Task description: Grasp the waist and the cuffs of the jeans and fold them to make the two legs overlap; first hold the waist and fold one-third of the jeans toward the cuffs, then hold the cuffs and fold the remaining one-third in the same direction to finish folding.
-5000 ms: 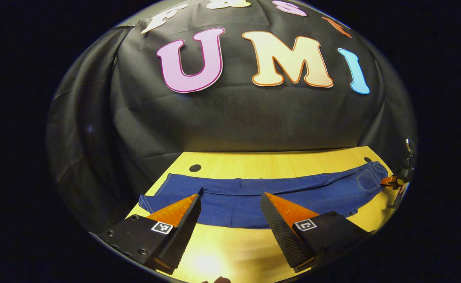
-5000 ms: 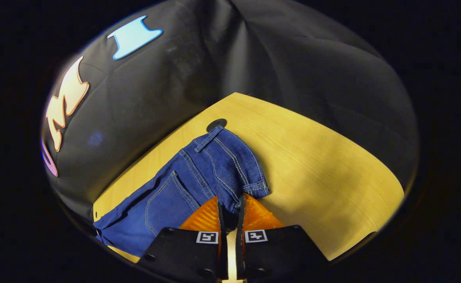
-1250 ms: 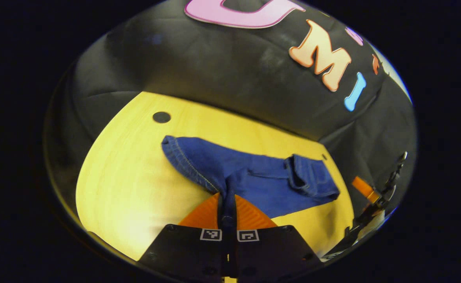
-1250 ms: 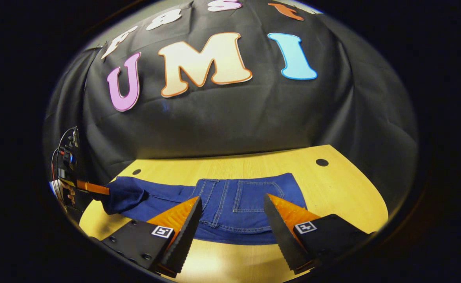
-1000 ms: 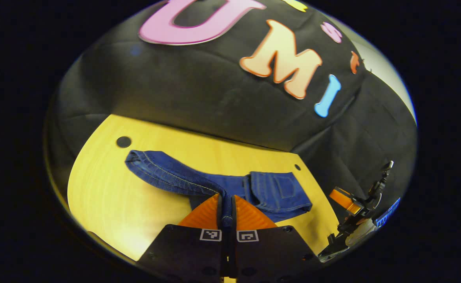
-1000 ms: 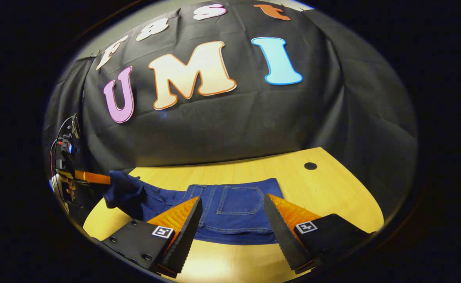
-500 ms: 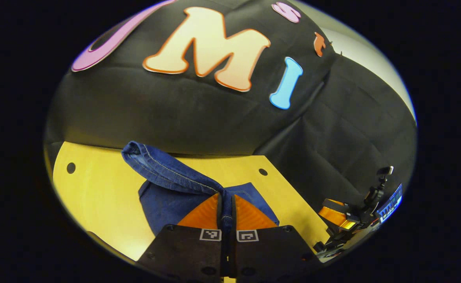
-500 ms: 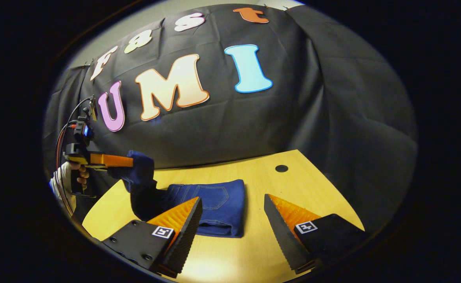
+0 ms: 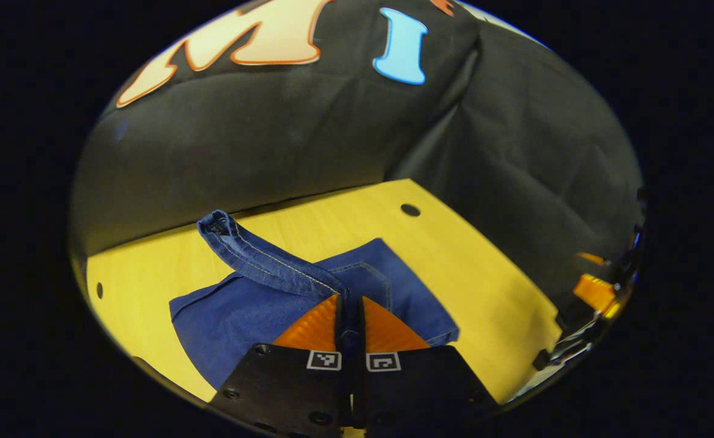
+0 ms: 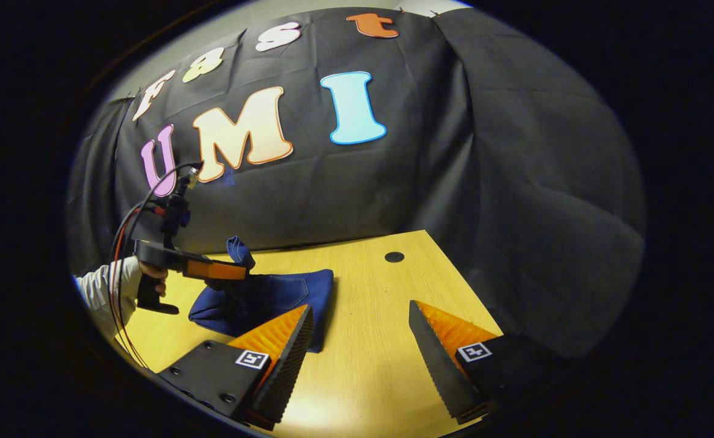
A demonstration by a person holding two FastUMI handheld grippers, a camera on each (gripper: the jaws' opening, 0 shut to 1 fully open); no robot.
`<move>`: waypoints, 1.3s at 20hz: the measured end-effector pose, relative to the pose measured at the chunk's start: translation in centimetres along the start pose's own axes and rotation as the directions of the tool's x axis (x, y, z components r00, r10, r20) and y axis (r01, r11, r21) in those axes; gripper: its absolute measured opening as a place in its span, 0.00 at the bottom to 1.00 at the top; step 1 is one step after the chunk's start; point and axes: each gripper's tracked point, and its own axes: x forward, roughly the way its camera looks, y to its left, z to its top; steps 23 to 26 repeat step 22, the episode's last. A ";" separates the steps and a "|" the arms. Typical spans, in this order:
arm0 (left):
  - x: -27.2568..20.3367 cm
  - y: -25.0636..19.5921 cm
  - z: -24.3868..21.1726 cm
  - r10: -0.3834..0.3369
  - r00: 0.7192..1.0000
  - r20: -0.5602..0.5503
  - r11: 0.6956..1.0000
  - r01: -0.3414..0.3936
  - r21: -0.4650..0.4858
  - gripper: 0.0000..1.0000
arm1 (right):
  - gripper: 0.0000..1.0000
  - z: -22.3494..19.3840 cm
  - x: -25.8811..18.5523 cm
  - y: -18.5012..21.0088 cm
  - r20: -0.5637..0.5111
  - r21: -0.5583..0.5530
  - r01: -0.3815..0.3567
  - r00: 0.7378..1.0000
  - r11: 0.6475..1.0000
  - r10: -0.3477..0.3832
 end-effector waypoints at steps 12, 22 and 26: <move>-17.0 -0.7 5.8 0.236 0.834 0.499 0.972 -0.214 -0.101 0.93 | 0.98 6.4 -2.8 8.8 0.195 -0.047 -0.123 0.972 0.991 0.130; -38.4 2.2 -1.3 0.384 0.698 0.604 0.922 -0.321 -0.216 0.94 | 0.98 11.6 -15.8 22.3 0.450 -0.109 -0.190 0.866 0.976 0.219; -38.4 2.2 -1.3 0.384 0.698 0.604 0.922 -0.321 -0.216 0.94 | 0.98 11.6 -15.8 22.3 0.450 -0.109 -0.190 0.866 0.976 0.219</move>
